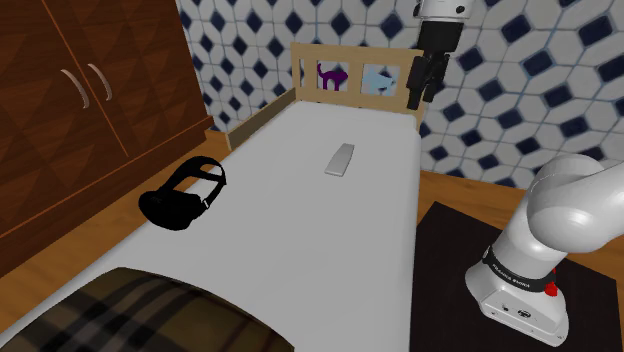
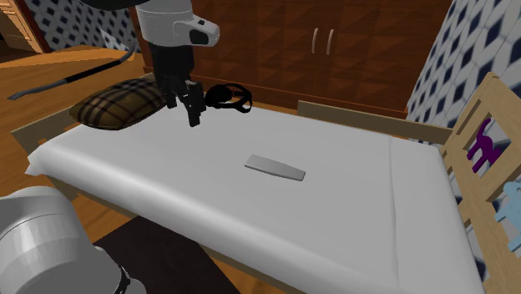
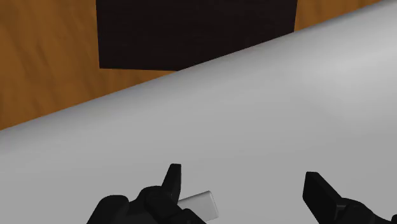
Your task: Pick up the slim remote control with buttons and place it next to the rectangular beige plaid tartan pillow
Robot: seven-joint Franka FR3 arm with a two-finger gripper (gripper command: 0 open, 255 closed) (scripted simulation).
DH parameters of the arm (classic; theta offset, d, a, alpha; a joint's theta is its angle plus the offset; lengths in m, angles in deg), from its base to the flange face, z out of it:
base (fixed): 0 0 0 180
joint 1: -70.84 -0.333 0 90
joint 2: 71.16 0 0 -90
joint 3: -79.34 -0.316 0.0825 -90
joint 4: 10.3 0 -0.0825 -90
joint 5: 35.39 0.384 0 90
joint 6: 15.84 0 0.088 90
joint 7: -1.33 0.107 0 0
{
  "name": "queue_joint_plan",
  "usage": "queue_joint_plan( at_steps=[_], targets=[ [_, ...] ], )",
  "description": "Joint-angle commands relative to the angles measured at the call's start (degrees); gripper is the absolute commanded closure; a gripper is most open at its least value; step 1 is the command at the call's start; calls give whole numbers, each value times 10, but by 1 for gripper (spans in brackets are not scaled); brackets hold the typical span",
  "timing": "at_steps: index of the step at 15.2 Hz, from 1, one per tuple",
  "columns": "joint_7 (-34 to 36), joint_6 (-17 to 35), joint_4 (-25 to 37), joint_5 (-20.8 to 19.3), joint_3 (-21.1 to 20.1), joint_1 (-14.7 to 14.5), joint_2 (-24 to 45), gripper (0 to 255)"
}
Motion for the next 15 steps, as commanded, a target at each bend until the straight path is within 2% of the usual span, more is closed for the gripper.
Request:
queue_joint_plan(
  at_steps=[1,8,15],
  targets=[
    [0,0,0,0,0,0,0,0],
    [164,128,-16,20,-59,41,104,0],
    [327,240,6,12,-100,82,234,0]
  ],
)
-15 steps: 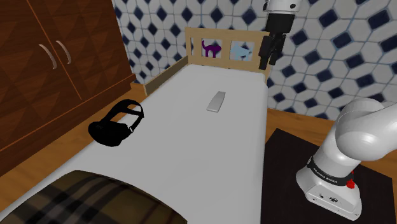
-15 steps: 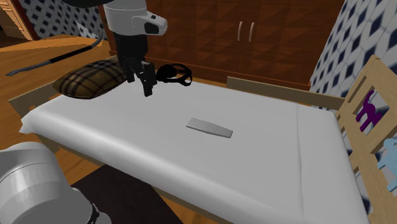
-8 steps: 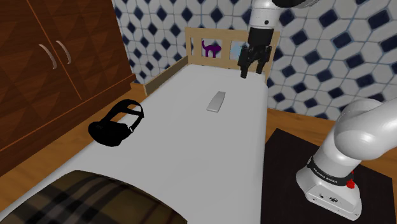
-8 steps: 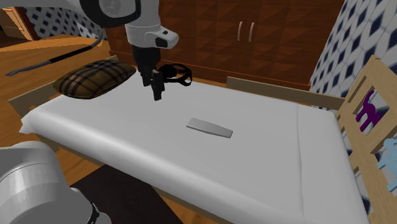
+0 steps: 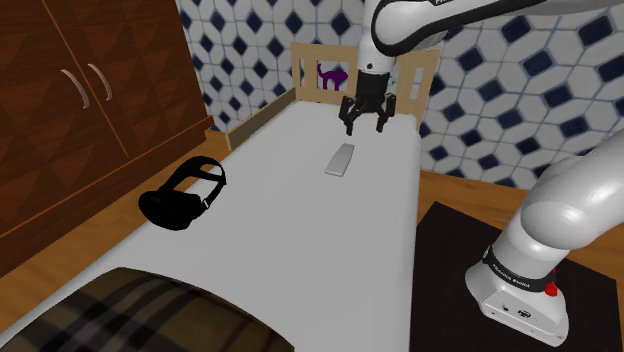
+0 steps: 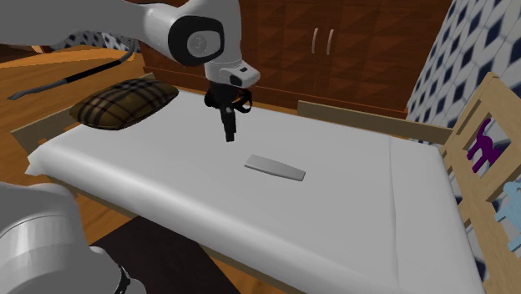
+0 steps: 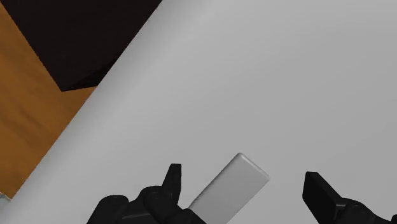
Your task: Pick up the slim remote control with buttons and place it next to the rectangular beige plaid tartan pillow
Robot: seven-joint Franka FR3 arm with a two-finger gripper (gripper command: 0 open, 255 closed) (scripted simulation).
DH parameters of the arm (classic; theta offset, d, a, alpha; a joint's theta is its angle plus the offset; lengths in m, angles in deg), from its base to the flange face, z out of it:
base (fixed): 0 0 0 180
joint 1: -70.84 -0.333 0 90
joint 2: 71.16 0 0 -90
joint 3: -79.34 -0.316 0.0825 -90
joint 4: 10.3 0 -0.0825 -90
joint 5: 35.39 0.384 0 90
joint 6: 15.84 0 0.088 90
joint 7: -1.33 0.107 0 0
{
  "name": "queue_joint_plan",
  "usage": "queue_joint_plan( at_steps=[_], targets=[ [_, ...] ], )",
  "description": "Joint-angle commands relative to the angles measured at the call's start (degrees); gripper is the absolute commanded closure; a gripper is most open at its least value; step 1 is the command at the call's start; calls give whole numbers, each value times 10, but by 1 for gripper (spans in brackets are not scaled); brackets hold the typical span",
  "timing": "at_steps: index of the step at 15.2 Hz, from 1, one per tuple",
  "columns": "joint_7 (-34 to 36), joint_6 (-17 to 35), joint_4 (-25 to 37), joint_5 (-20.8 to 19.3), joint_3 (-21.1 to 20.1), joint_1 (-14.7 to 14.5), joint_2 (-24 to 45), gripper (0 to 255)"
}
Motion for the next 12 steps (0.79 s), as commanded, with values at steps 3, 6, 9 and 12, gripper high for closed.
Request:
queue_joint_plan(
  at_steps=[3,6,9,12],
  targets=[
    [94,60,22,-16,-14,24,81,0],
    [165,94,45,-33,-18,38,140,0],
    [235,124,71,-52,-16,49,198,0],
    [302,148,100,-71,-8,57,255,0]
  ],
)
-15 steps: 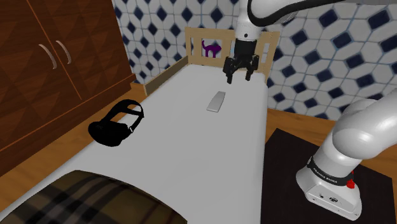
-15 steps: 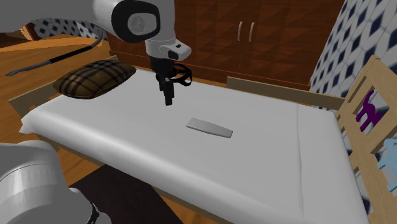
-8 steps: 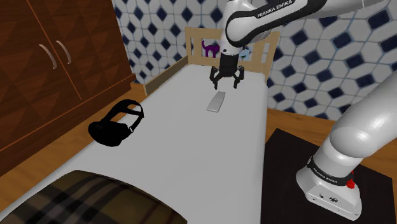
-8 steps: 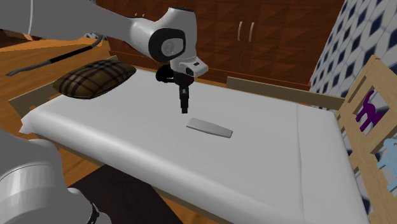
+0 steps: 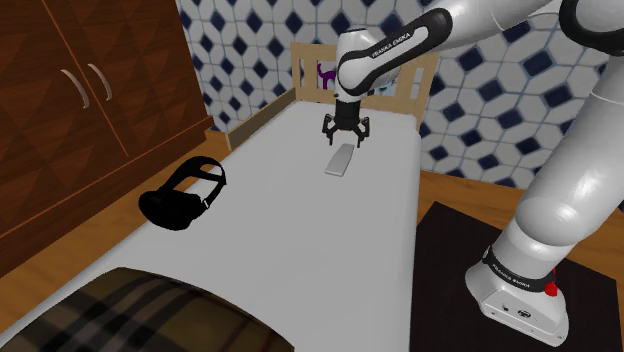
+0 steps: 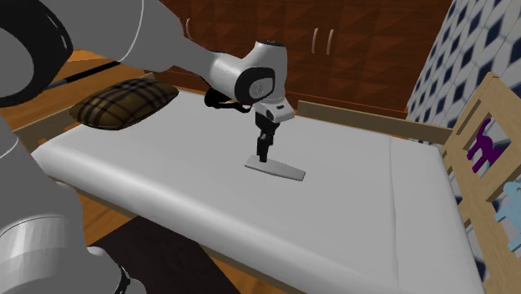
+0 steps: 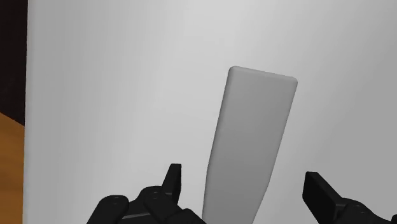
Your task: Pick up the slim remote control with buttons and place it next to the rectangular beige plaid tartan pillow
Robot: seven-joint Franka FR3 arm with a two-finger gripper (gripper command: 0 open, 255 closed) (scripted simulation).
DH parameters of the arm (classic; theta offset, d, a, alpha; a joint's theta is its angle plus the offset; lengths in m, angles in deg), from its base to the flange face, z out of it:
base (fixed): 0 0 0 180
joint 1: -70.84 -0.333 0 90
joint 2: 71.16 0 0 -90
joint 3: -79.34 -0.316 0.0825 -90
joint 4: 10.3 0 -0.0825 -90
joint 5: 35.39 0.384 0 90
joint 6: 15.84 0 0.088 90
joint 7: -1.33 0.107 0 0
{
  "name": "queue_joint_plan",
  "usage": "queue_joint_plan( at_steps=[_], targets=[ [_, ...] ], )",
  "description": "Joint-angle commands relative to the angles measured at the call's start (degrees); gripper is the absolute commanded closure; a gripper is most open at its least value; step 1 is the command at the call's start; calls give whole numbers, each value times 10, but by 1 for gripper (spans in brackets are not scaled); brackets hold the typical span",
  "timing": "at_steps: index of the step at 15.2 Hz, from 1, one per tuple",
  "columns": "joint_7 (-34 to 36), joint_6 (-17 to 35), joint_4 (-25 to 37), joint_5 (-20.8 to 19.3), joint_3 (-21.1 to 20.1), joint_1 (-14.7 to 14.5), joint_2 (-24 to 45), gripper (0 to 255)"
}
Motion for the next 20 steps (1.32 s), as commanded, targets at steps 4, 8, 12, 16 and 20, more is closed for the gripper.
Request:
queue_joint_plan(
  at_steps=[4,8,12,16,20],
  targets=[
    [82,33,32,-21,14,5,69,0],
    [84,61,20,-25,15,4,86,0],
    [86,79,14,-27,15,3,97,0],
    [86,79,14,-27,15,3,97,0],
    [86,79,14,-27,15,3,97,255]
  ],
)
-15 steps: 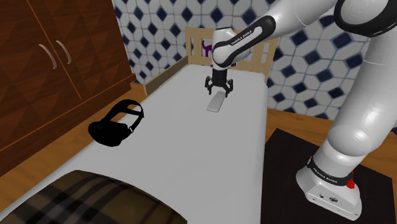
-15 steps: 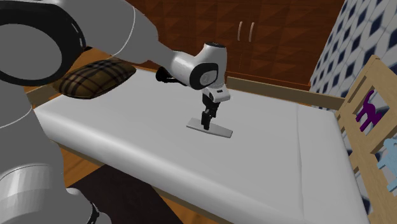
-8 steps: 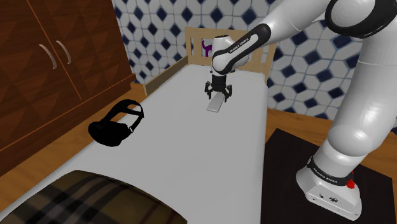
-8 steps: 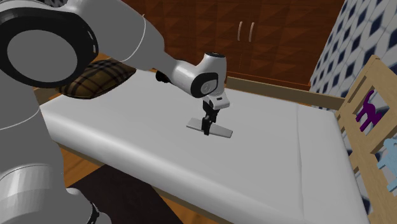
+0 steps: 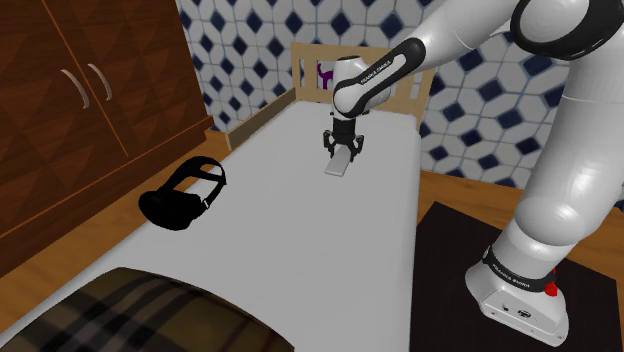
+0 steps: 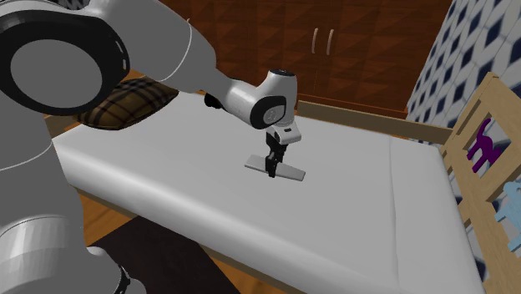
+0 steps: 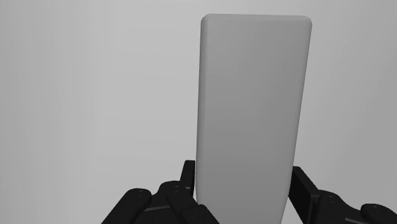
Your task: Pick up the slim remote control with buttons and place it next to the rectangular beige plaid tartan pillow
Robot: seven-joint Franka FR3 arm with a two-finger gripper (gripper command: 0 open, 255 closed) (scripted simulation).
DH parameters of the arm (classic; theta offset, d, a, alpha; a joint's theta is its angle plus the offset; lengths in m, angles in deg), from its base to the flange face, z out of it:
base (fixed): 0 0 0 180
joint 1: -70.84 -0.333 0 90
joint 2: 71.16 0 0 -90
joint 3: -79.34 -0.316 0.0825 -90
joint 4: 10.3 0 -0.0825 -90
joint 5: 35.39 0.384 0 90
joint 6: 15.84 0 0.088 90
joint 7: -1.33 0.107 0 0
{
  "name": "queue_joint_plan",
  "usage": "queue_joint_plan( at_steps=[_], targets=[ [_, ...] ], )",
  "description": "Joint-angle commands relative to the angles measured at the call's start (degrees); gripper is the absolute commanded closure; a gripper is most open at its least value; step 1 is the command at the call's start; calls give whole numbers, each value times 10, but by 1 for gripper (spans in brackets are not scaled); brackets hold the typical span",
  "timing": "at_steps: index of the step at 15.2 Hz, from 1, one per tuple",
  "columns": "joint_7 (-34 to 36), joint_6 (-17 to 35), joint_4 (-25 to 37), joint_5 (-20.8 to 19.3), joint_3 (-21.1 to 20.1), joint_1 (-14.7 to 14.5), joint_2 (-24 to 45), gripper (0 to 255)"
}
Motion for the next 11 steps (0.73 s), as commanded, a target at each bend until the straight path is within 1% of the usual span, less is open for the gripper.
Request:
queue_joint_plan(
  at_steps=[1,8,11],
  targets=[
    [0,0,0,0,0,0,0,255],
    [0,0,0,0,0,0,0,255],
    [-2,-21,7,3,-1,1,-14,255]
  ],
)
